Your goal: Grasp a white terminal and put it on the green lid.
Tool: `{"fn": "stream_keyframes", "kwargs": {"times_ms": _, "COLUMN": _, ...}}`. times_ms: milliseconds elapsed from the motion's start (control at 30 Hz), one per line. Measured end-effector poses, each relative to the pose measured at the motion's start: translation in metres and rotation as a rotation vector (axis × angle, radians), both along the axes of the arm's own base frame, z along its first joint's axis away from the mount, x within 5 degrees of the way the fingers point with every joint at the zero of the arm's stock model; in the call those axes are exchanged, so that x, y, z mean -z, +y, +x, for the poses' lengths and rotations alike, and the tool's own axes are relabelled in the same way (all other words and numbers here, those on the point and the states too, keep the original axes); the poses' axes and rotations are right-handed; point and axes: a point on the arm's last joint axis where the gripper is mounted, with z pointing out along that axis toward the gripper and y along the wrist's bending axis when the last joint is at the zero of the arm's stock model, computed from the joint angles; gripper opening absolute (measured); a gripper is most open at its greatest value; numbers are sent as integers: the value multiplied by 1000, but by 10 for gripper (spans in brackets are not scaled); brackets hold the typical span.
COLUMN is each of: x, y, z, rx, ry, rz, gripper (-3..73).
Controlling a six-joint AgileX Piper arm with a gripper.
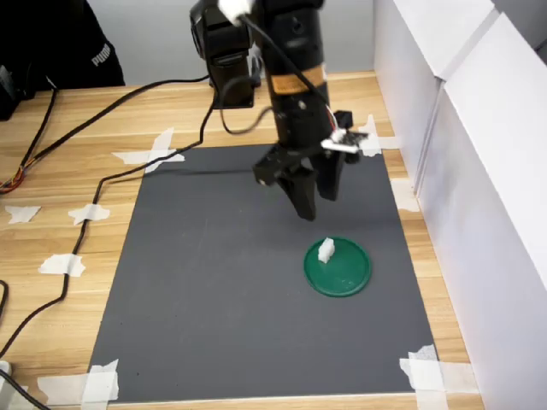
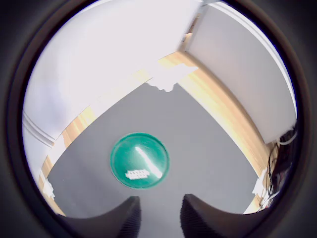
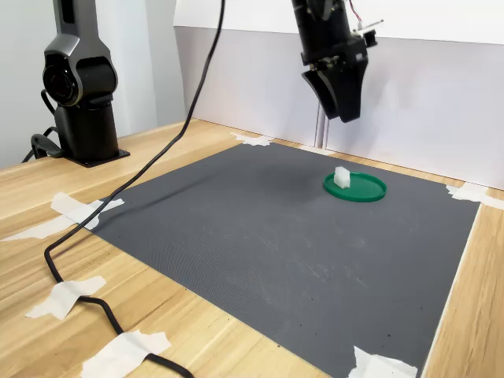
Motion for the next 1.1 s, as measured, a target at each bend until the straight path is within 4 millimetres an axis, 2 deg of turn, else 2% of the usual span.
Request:
{"fn": "stream_keyframes", "kwargs": {"times_ms": 133, "x": -22, "y": -33, "z": -22, "rx": 86, "ry": -69, "rz": 38, "gripper": 84}}
{"fn": "stream_keyframes", "kwargs": {"times_ms": 233, "x": -36, "y": -50, "z": -41, "rx": 127, "ry": -117, "rz": 61, "gripper": 5}}
{"fn": "stream_keyframes", "kwargs": {"times_ms": 433, "x": -42, "y": -64, "z": -86, "rx": 157, "ry": -203, "rz": 95, "gripper": -14}}
{"fn": "stream_keyframes", "kwargs": {"times_ms": 667, "x": -23, "y": -69, "z": -134, "rx": 221, "ry": -267, "rz": 208, "gripper": -16}}
{"fn": "stream_keyframes", "kwargs": {"times_ms": 933, "x": 0, "y": -75, "z": -172, "rx": 231, "ry": -339, "rz": 236, "gripper": -16}}
{"fn": "stream_keyframes", "kwargs": {"times_ms": 1100, "x": 4, "y": -79, "z": -197, "rx": 225, "ry": -408, "rz": 255, "gripper": -16}}
